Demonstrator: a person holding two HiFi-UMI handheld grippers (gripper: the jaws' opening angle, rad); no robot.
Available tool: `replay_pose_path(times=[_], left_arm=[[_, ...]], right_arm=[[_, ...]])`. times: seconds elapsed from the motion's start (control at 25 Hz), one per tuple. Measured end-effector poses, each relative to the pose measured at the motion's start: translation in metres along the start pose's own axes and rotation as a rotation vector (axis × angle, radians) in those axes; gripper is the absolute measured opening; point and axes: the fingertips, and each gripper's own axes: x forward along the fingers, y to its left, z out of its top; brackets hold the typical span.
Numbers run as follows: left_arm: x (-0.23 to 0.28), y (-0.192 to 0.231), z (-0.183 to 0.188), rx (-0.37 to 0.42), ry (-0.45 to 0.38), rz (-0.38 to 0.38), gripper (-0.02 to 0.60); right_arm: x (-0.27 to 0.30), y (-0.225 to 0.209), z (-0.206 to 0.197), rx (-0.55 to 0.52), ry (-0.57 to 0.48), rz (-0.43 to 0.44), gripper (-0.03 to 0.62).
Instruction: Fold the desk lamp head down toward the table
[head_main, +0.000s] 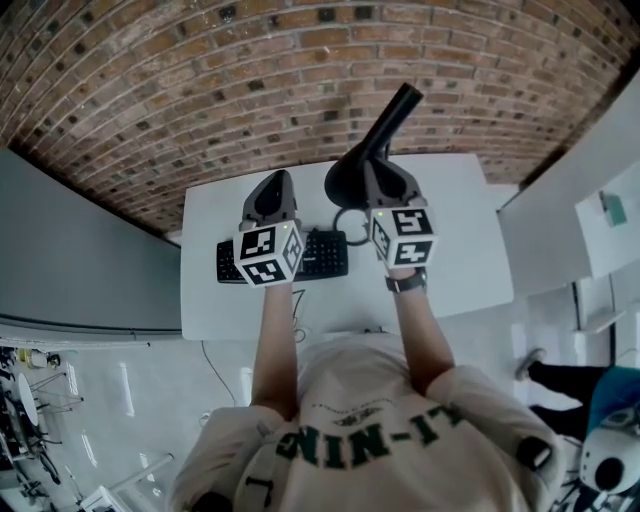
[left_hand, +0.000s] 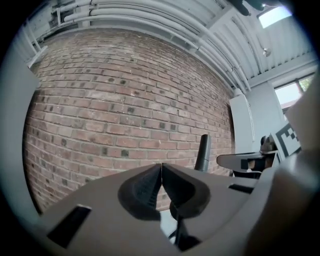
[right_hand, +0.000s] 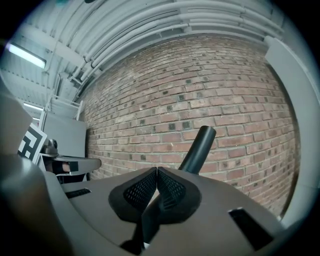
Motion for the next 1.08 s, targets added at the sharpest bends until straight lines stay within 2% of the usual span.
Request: replay_pose_path(times=[0.44, 0.64, 0.8, 0.92, 1.08], left_arm=[[0.016, -0.014, 0.01, 0.017, -0.011, -0.052, 0.002], [0.022, -0.017, -0.001, -0.021, 0.012, -0.074, 0.002], [0.029, -0.027, -0.028, -0.074, 0.075, -0.132, 0.002], [0.033, -0.032, -0.062, -0.184, 0.142, -0.17, 0.002], [0.039, -0.03, -0.102, -0.464, 0.149, -0.226, 0.002]], right_arm=[[-0.001, -0.008, 0.013, -0.021, -0.028, -0.039, 0.004], [-0.006, -0.01, 0.007, -0.032, -0.017, -0.045, 0.003], [-0.014, -0.013, 0.004, -0.029, -0.008, -0.052, 0.003], [-0.019, -0.015, -0.002, -0.027, 0.001, -0.056, 0.004], [-0.021, -0.018, -0.009, -0.016, 0.011, -0.053, 0.004]])
